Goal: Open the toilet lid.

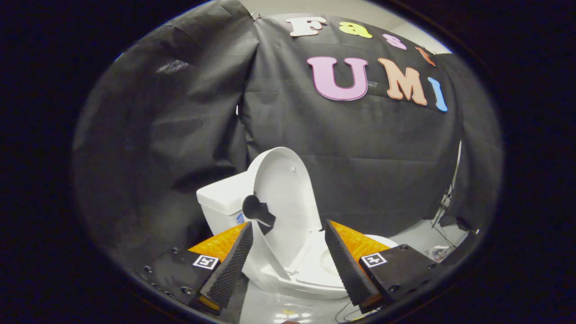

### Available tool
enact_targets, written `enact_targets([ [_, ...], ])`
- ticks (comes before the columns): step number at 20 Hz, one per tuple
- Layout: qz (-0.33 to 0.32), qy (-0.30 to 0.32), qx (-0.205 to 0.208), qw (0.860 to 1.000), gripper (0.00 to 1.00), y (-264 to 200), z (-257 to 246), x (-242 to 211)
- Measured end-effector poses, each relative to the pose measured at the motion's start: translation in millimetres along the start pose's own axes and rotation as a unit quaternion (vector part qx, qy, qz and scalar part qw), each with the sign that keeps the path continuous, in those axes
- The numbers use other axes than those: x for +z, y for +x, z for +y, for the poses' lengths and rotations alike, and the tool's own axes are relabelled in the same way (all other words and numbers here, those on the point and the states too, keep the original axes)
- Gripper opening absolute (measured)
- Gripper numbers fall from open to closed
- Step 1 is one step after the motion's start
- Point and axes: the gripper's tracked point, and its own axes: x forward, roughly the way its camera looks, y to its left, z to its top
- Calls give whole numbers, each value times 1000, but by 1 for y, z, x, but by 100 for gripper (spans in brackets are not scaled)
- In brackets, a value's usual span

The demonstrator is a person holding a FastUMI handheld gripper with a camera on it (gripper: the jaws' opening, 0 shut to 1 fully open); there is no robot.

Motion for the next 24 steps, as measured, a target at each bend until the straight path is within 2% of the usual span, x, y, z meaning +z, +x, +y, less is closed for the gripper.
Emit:
enact_targets([
  [3, -13, 2, -1, 1000, 99, -15, -34, -1],
  [6, -28, -1, -22, 999, 99, -28, -77, -9],
  [12, -33, -21, 11, 999, 100, -40, -128, -43],
  [20, -20, -21, -15, 999, 100, -34, -178, -87],
  [24, -42, 8, -35, 998, 100, -29, -198, -74],
])
